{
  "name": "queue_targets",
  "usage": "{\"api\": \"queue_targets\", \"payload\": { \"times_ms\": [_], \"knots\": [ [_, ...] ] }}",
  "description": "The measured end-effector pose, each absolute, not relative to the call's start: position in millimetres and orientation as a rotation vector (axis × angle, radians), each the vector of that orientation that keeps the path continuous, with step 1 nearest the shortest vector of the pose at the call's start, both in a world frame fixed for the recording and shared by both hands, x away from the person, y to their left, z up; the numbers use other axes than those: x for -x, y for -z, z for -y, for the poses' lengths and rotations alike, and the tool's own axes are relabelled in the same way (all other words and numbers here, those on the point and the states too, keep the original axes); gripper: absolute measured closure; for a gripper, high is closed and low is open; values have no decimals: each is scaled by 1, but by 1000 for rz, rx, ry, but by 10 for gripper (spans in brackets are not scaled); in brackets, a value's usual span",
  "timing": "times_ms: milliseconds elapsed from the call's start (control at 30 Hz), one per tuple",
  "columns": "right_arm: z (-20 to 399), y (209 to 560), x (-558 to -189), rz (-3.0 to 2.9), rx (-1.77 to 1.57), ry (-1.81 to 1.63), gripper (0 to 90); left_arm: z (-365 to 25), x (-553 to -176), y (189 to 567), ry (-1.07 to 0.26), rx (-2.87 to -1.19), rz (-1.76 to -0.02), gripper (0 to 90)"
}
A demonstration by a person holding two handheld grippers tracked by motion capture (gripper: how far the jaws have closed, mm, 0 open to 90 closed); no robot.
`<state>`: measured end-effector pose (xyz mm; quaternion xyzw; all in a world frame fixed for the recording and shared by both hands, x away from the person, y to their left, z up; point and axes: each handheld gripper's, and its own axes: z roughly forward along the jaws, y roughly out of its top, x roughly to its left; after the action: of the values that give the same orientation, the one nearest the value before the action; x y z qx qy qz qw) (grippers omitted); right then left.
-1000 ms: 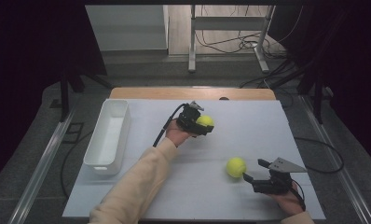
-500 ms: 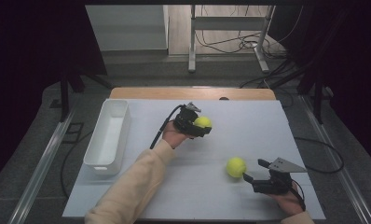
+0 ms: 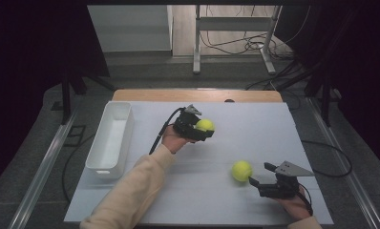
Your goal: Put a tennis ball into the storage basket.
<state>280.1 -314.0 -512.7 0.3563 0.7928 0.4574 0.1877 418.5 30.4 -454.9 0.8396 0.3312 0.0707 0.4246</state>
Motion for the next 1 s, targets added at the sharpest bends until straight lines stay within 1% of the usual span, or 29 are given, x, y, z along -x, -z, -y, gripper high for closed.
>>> {"api": "queue_targets", "payload": {
  "times_ms": [1000],
  "knots": [
    [313, 513, -280, -2231, -1005, -1281, 144, -52, -401, 448, -206, -2085, -818, 264]
  ]
}}
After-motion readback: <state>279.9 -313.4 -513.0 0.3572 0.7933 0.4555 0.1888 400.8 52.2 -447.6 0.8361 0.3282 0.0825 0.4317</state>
